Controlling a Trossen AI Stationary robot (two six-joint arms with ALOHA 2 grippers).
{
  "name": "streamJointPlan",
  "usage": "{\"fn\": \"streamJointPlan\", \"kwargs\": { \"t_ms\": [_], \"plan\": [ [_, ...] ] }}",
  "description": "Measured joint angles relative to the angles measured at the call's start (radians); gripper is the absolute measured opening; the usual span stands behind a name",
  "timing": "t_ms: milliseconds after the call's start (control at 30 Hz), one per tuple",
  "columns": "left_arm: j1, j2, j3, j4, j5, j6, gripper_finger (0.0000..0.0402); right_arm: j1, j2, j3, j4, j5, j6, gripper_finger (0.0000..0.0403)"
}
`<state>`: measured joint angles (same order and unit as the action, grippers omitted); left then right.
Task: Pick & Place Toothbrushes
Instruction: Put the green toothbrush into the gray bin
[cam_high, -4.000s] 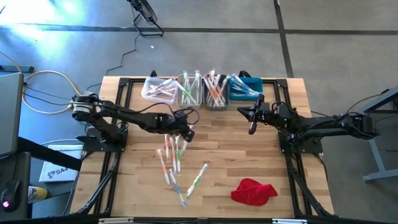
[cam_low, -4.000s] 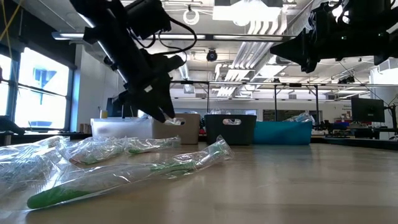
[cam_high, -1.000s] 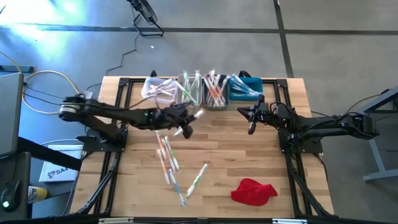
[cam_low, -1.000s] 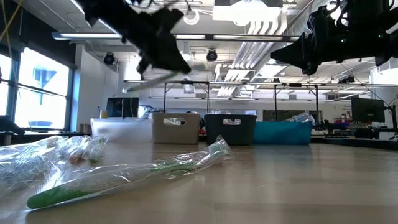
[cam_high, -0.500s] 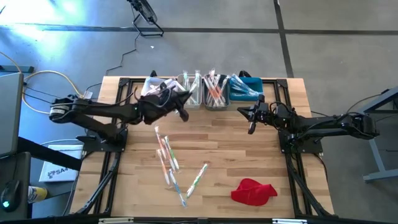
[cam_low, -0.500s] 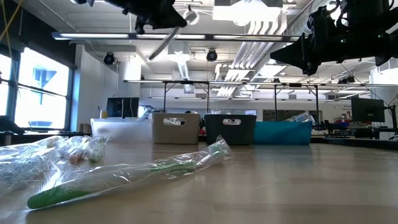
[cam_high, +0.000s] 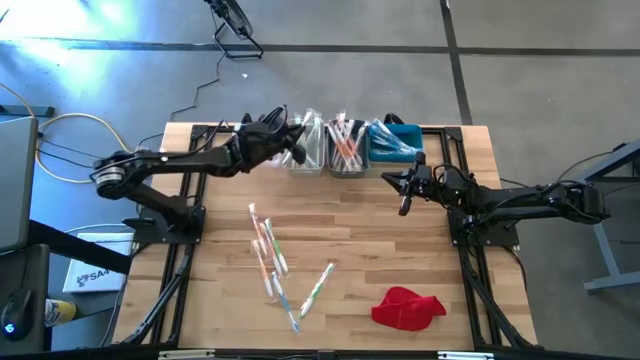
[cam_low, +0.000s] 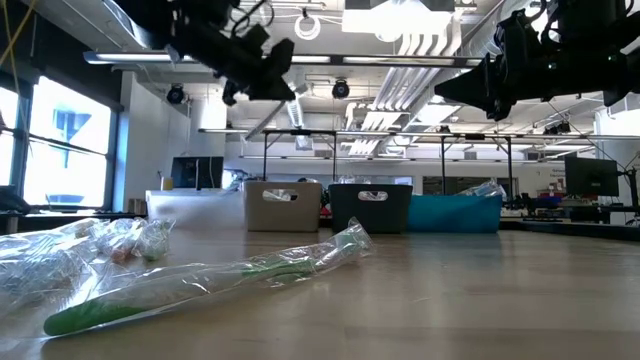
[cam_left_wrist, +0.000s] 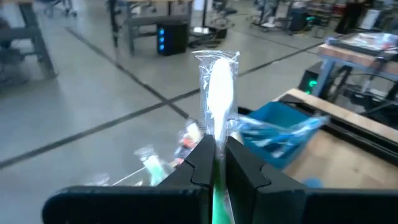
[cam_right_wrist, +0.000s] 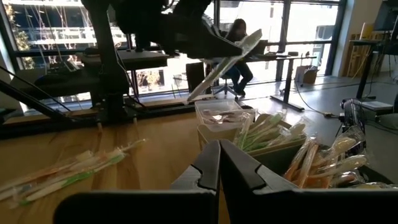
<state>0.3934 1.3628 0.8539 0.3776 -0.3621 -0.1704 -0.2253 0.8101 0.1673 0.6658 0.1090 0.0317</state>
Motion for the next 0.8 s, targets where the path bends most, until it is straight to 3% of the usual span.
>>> {"fn": "streamJointPlan", "kwargs": {
  "t_ms": [400, 800],
  "plan": [
    [0.124, 0.188, 0.001, 0.153, 0.045, -0.074, 0.0017, 0.0, 0.0, 0.0, -0.004, 0.001, -0.003, 0.0004],
    [0.144, 0.35, 0.002, 0.291, 0.056, -0.116, 0.0017, 0.0, 0.0, 0.002, -0.014, 0.023, -0.002, 0.0003]
  ]
}}
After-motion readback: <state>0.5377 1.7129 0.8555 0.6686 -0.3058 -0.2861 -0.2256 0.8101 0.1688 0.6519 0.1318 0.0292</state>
